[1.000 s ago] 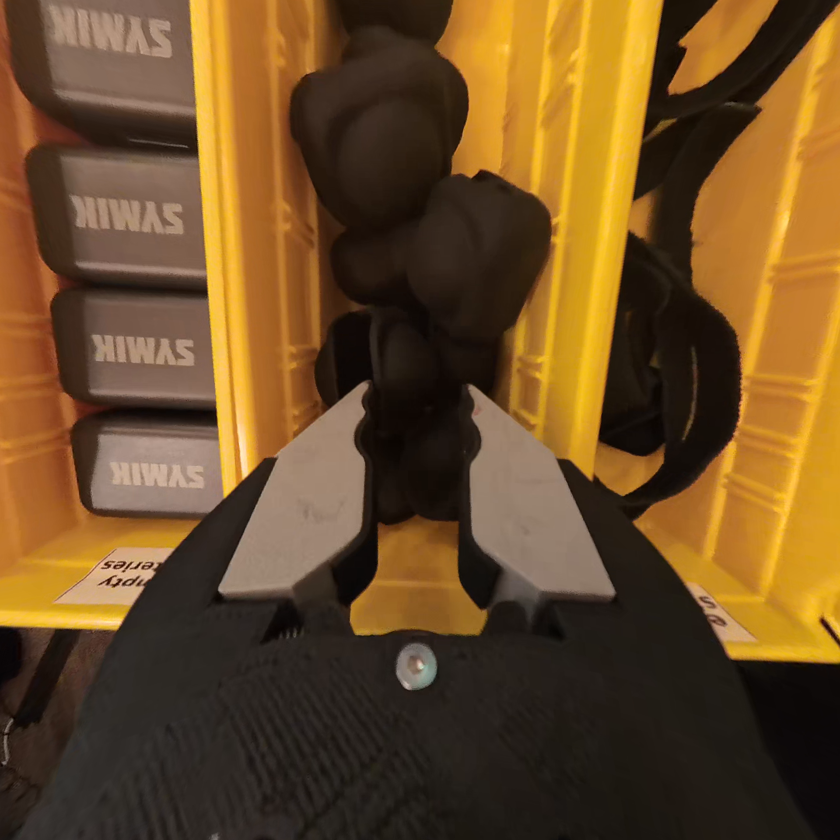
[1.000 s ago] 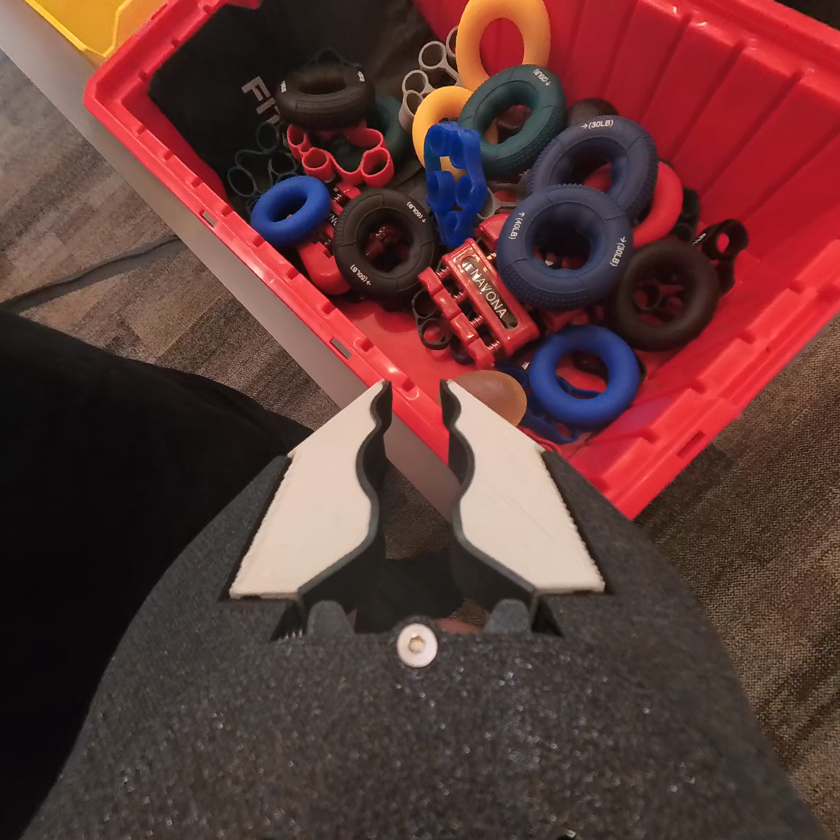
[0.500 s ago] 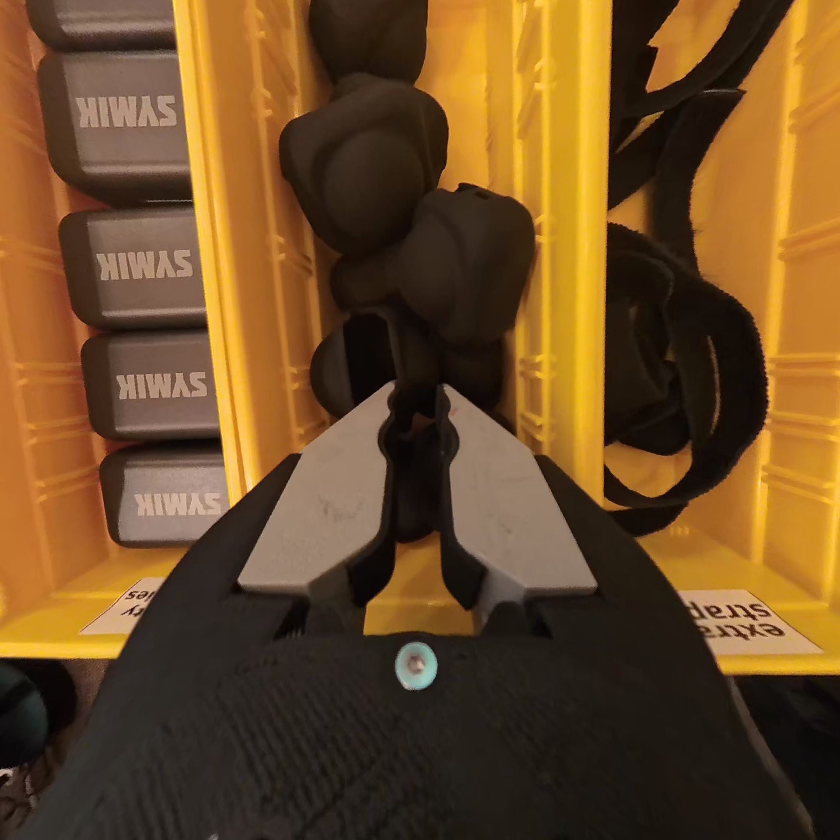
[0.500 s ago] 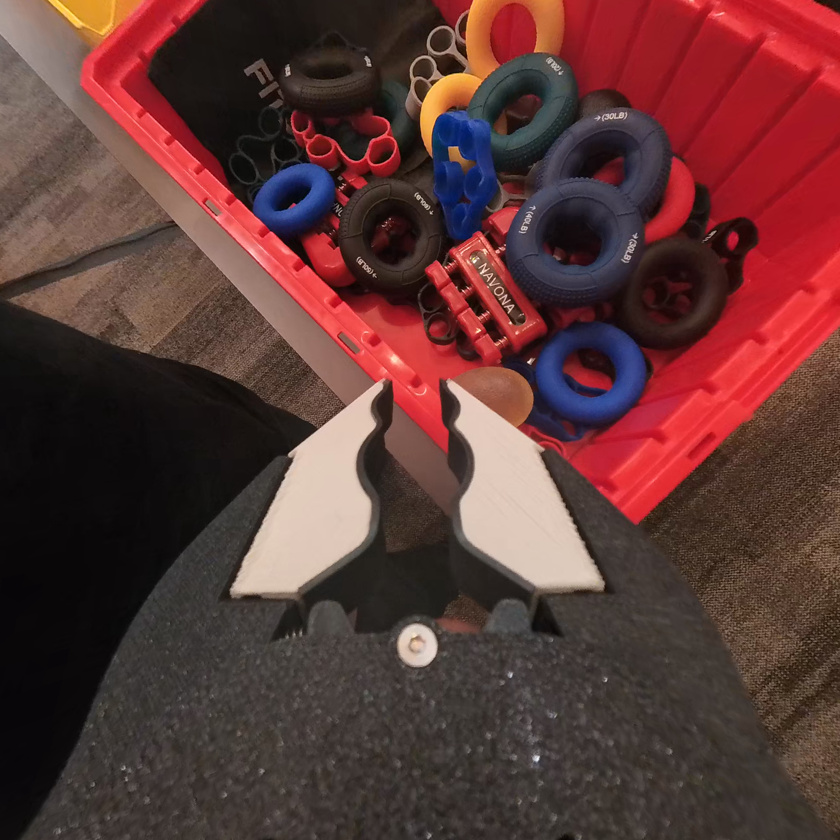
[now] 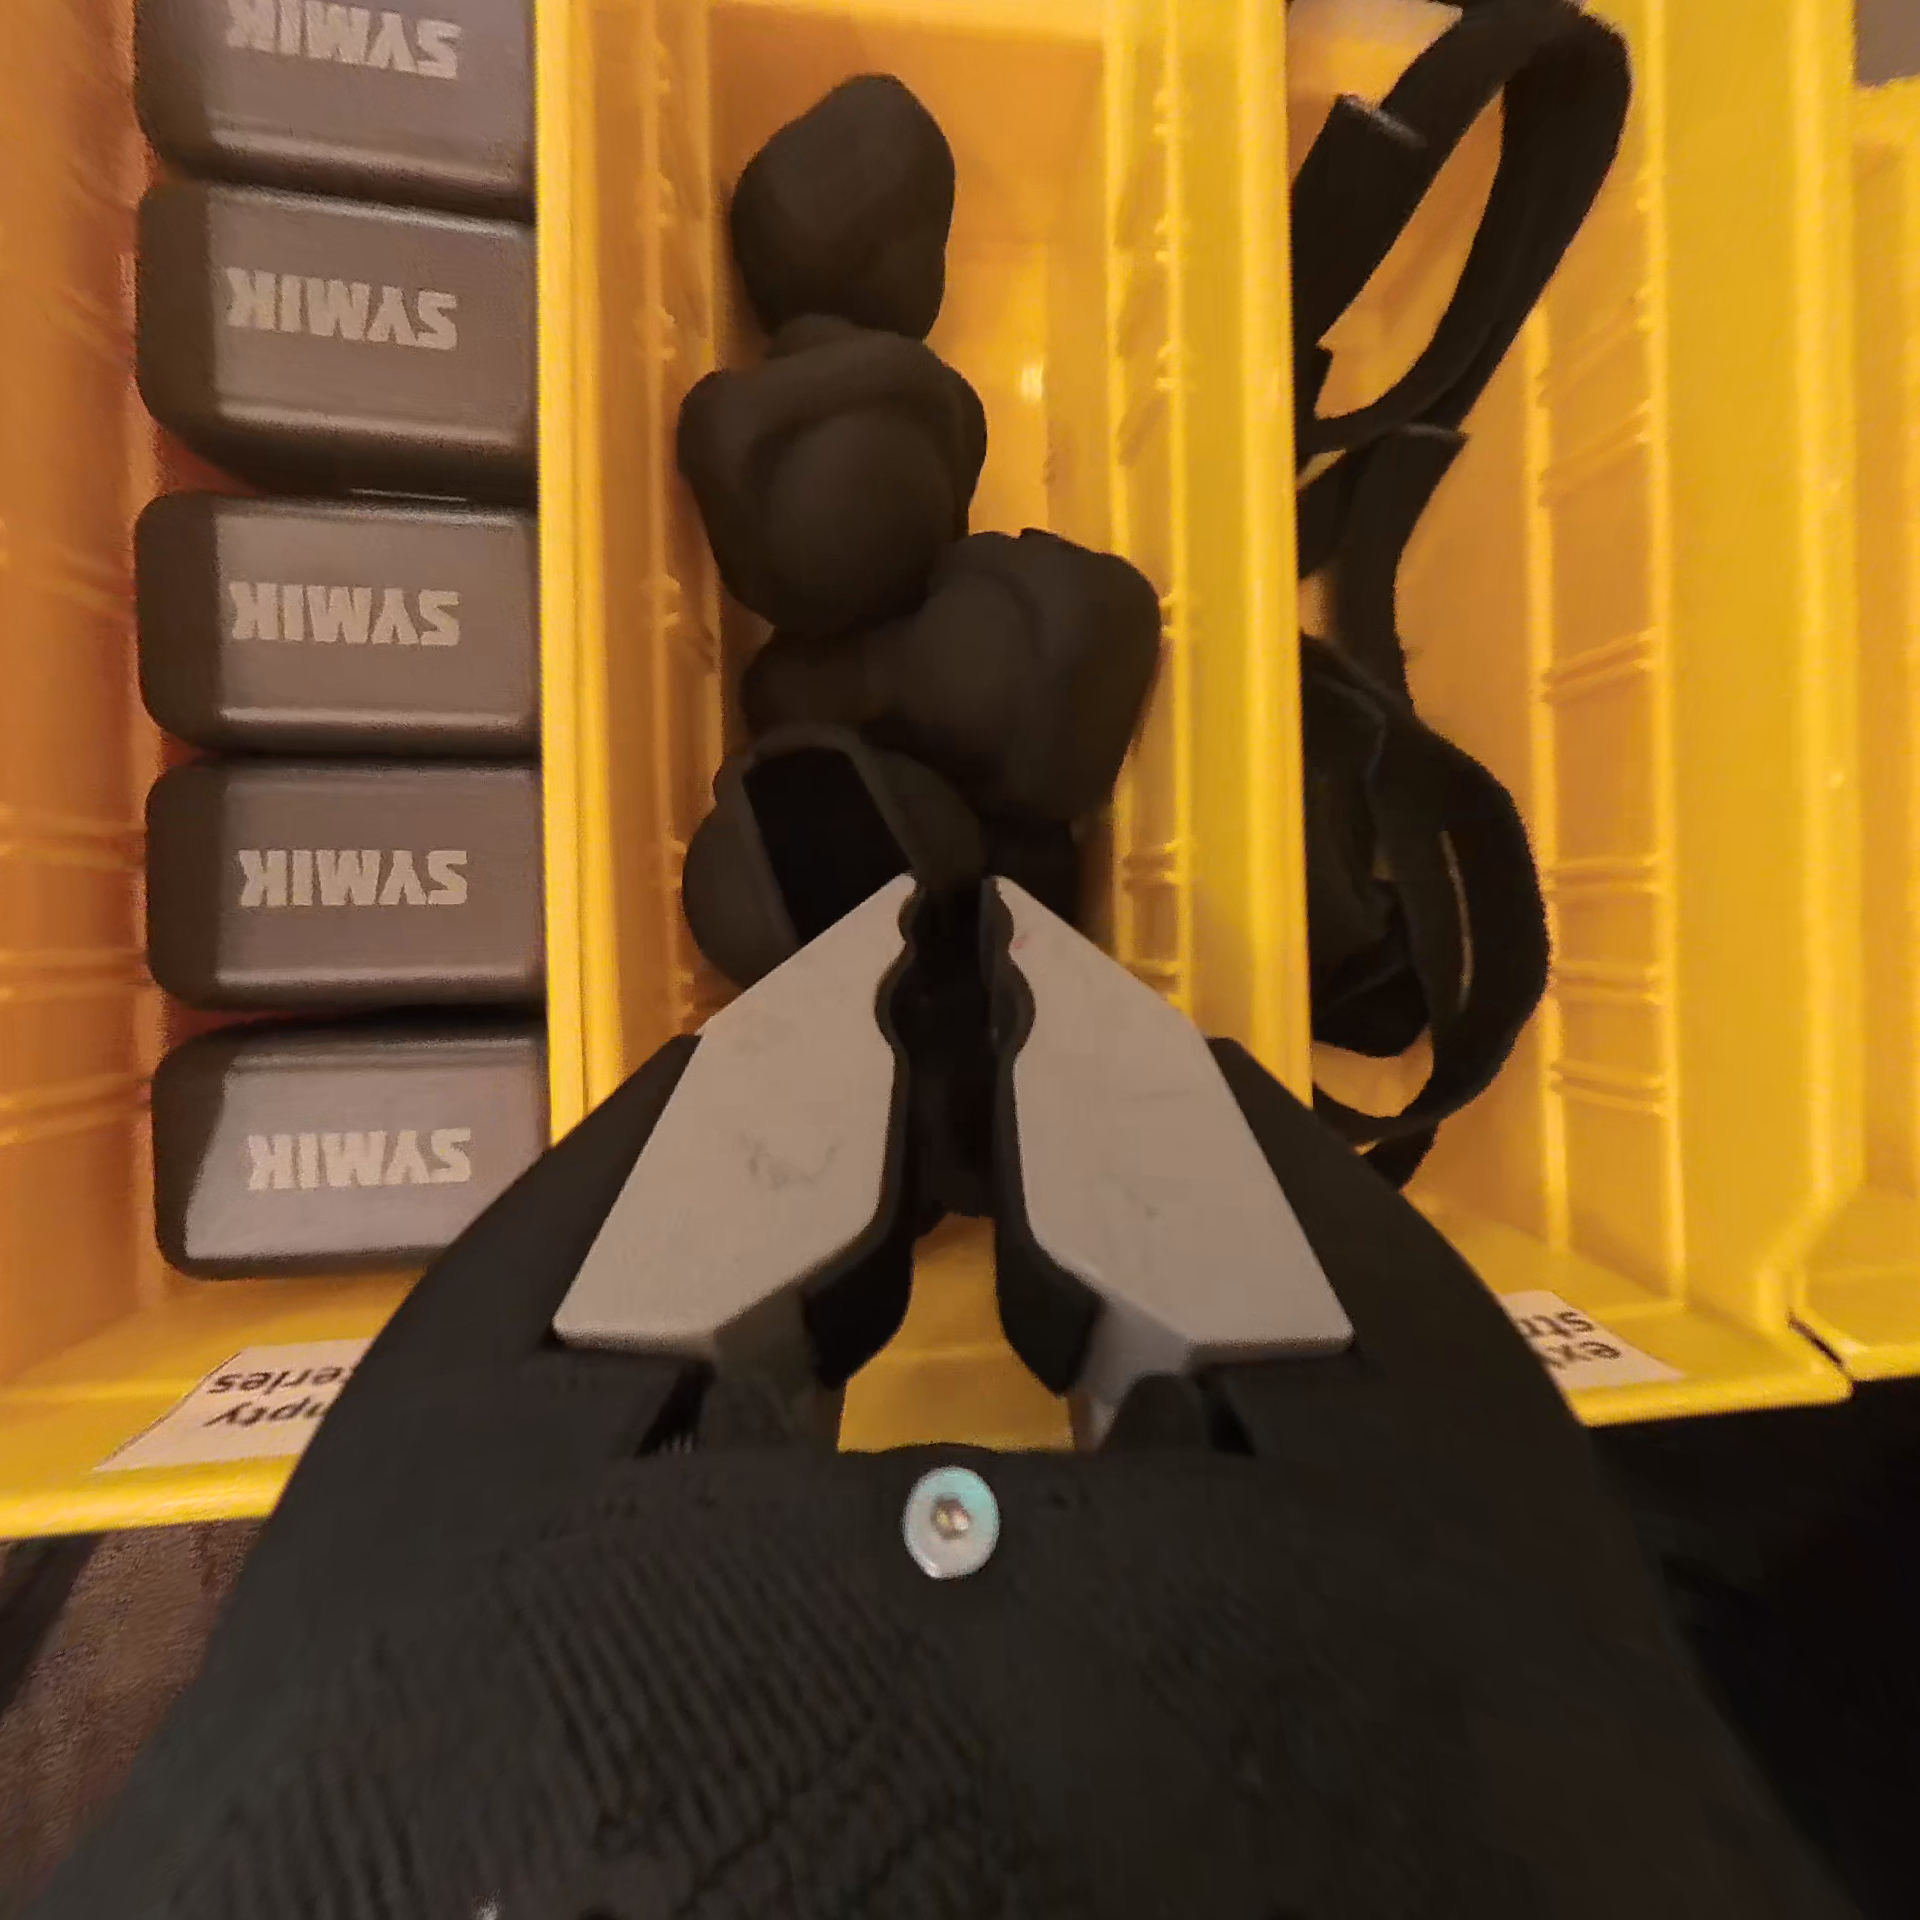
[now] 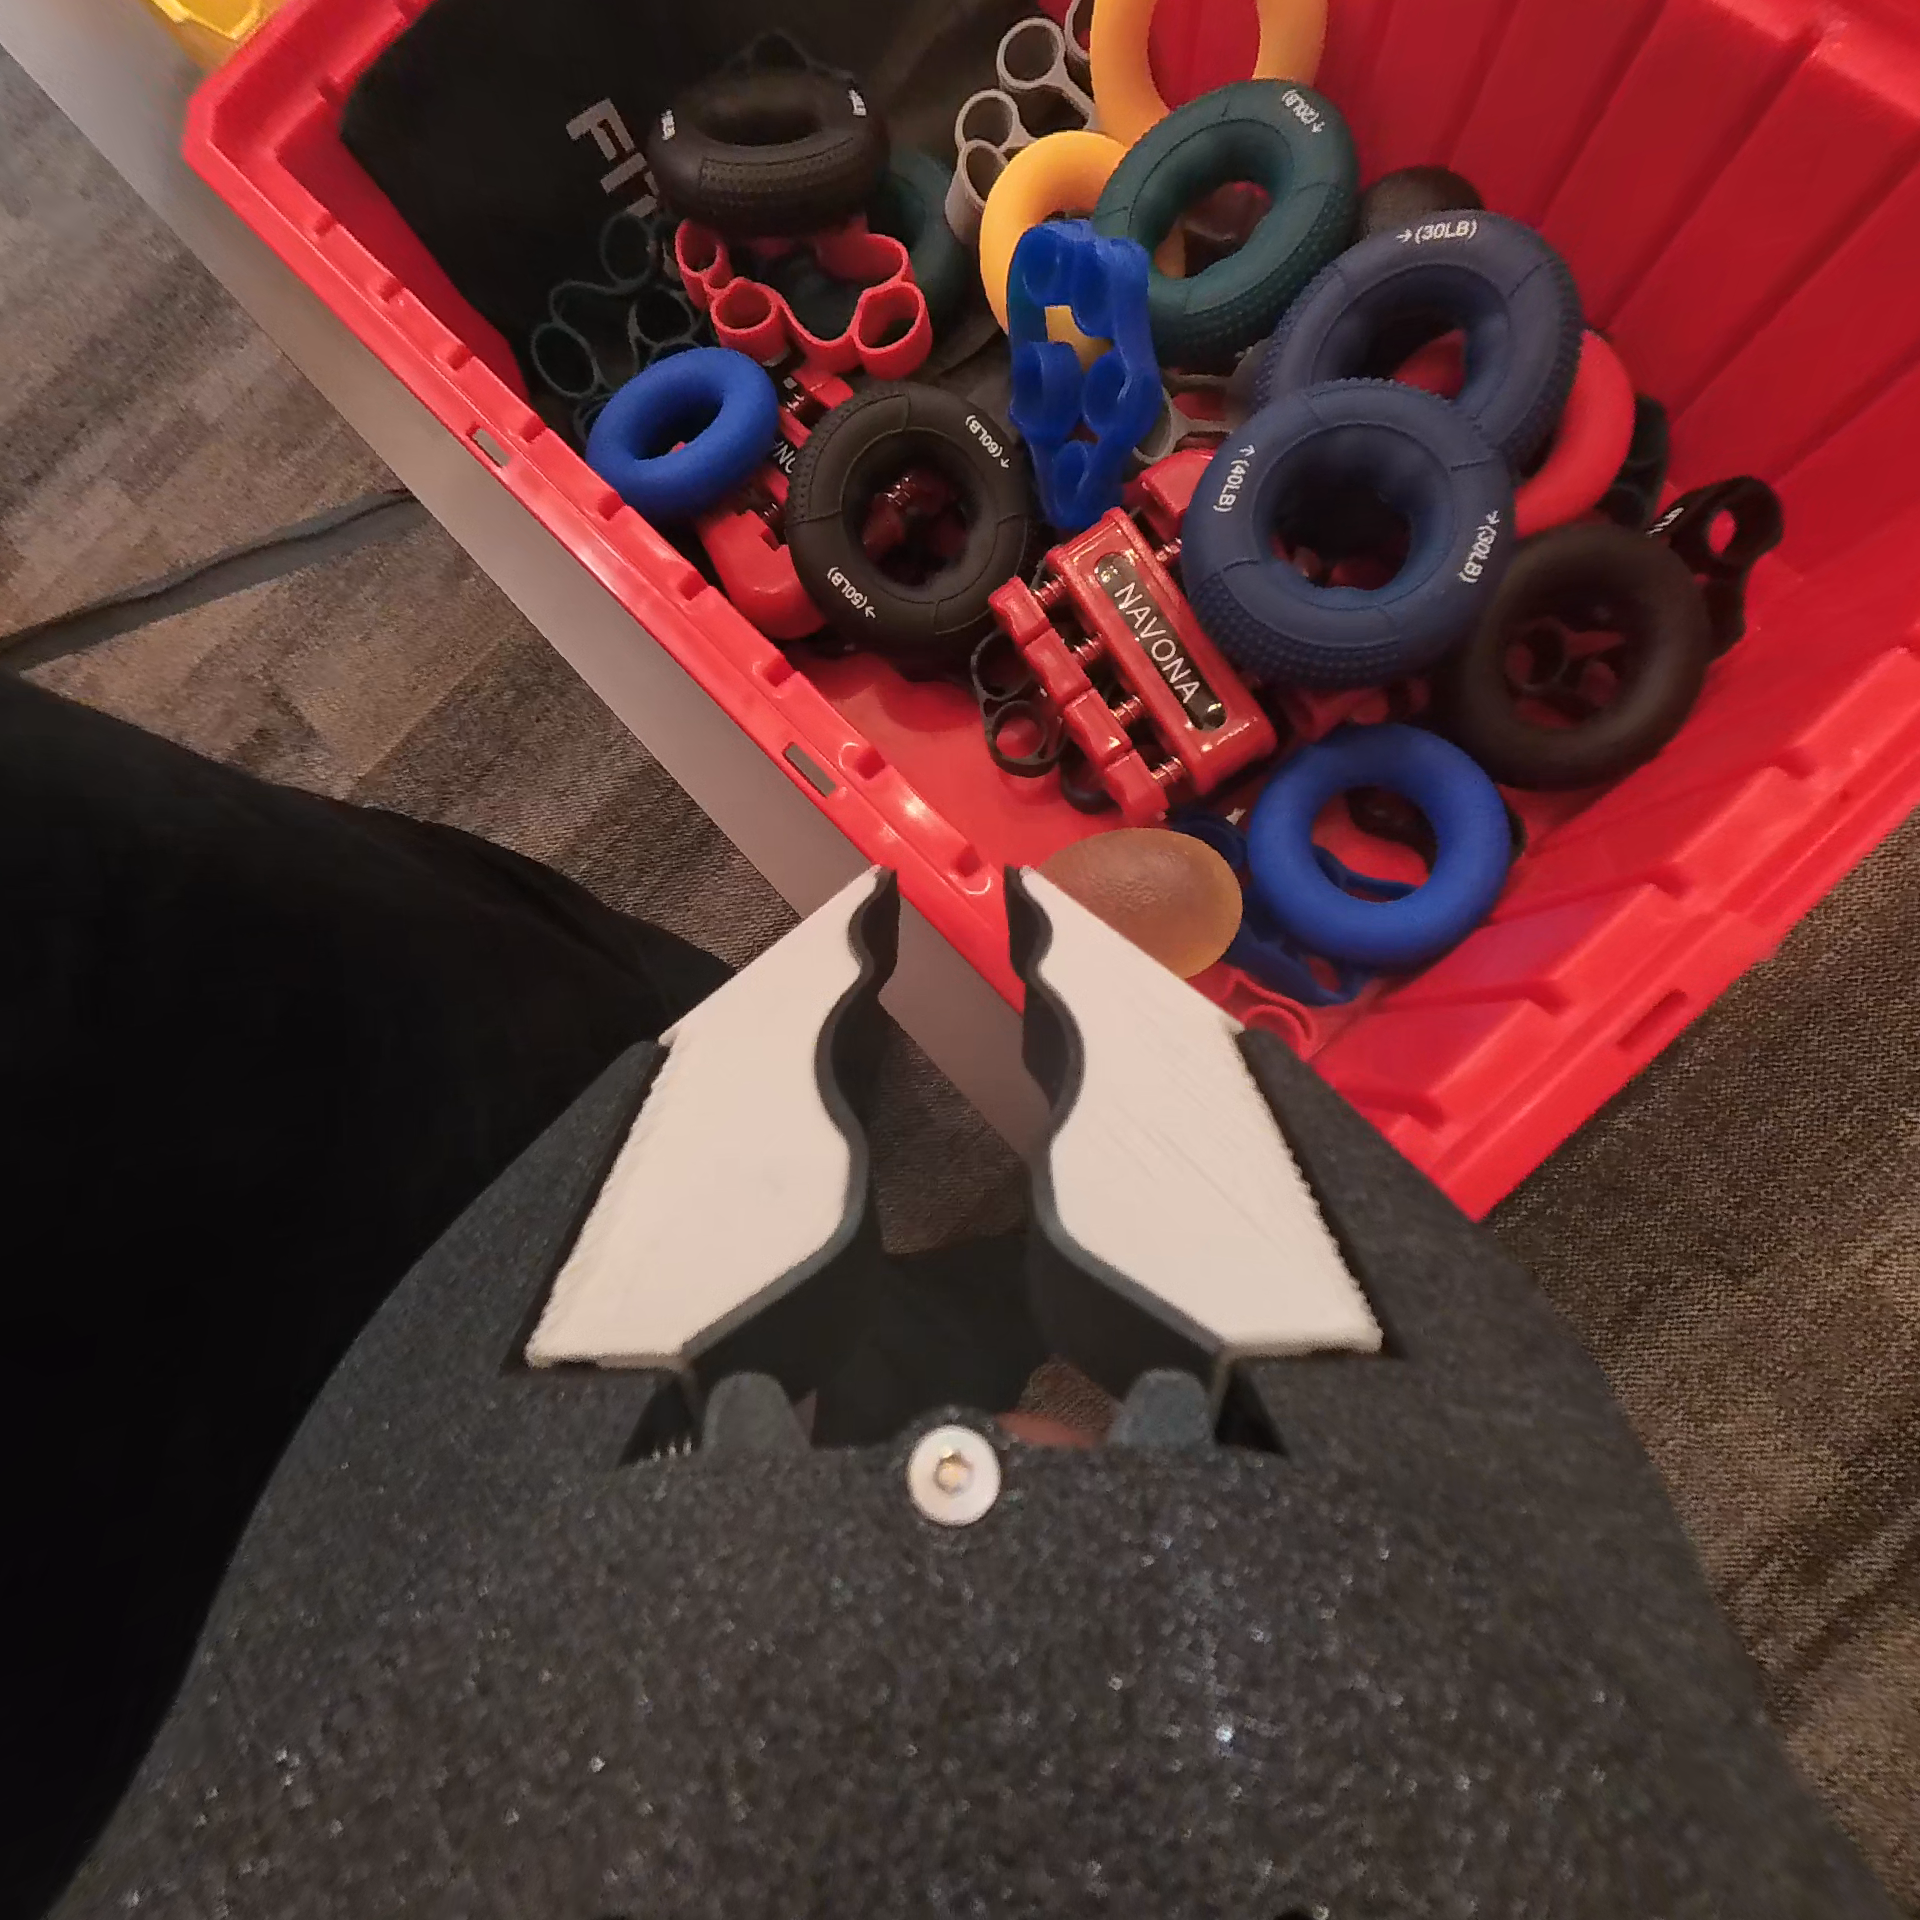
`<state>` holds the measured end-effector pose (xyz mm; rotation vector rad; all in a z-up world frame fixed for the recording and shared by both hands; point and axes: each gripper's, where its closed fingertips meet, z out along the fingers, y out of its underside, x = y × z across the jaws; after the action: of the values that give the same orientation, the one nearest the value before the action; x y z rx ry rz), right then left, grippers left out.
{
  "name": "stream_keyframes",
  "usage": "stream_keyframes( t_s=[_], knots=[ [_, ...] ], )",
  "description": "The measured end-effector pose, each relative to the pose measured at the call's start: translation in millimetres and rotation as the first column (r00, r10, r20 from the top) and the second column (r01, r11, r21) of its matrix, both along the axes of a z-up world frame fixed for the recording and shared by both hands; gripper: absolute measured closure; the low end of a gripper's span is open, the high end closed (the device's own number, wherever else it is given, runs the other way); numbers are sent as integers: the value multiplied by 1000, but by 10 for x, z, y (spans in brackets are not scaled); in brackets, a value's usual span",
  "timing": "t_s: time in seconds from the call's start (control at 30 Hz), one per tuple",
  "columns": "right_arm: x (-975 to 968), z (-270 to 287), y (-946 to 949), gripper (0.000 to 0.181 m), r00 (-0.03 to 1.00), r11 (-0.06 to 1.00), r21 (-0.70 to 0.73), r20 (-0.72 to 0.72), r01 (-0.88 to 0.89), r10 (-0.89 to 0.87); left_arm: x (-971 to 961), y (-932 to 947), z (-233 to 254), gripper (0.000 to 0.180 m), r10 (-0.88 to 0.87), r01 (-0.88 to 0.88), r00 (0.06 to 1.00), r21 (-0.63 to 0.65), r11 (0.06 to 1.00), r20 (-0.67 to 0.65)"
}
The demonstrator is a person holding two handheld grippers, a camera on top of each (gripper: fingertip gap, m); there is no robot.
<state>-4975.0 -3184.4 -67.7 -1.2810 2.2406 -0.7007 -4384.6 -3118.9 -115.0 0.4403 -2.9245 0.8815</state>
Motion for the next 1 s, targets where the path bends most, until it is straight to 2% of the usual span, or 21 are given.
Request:
stream_keyframes(
  t_s=[0.17, 0.3, 0.37, 0.4, 0.43, 0.47, 0.57, 0.67, 0.77, 0.83, 0.9, 0.97, 1.0],
  knots=[
    [11, -13, 1, 161, 1000, 1000, 2, 0, -7, 7, -159, 15, -74, 175, -124, 122, 992, 92, 988, 22],
    [11, -15, -11, 161, 1000, 1000, -9, -12, -17, 17, 93, -86, 179, 173, 11, -5, 995, -62, 998, 101],
    [11, -7, -19, 161, 1000, 1000, -12, -6, -9, 9, 24, -69, 95, 171, 0, 2, 999, -29, 1000, 52],
    [9, -10, -17, 161, 1000, 1000, -5, -1, -3, 3, -20, -31, 5, 165, -12, 11, 999, 28, 1000, 29],
    [4, -21, -18, 161, 1000, 1000, -3, 1, 1, -1, -21, -13, -46, 151, -10, 8, 999, 61, 998, 40],
    [-7, -26, -15, 161, 1000, 1000, -4, 0, 3, -3, -22, -25, -45, 142, -8, 5, 998, 63, 998, 57],
    [-20, -35, -9, 161, 1000, 1000, -5, 0, 9, -9, -81, -151, 102, 138, 10, -9, 997, -13, 1000, 73],
    [-59, -39, -7, 161, 1000, 1000, -2, 3, 23, -23, -125, -263, 244, 146, 19, -12, 992, -58, 998, 122],
    [-95, -49, -8, 161, 999, 999, -2, 3, 37, -37, -205, -387, 447, 135, 32, -11, 984, -119, 993, 173],
    [-124, -52, -10, 161, 999, 999, -3, 2, 47, -47, -297, -512, 654, 135, 44, 2, 976, -211, 977, 211],
    [-162, -52, 3, 161, 998, 998, 1, -2, 58, -58, -634, -698, 853, 138, -20, 67, 989, -321, 945, 148],
    [-193, -67, 22, 161, 998, 998, 5, -11, 60, -60, -1270, -883, 1020, 138, -221, 200, 975, -429, 881, 2],
    [-211, -70, 27, 161, 998, 998, 3, -18, 59, -59, -1552, -937, 1086, 140, -299, 253, 954, -465, 848, -26]
  ],
)
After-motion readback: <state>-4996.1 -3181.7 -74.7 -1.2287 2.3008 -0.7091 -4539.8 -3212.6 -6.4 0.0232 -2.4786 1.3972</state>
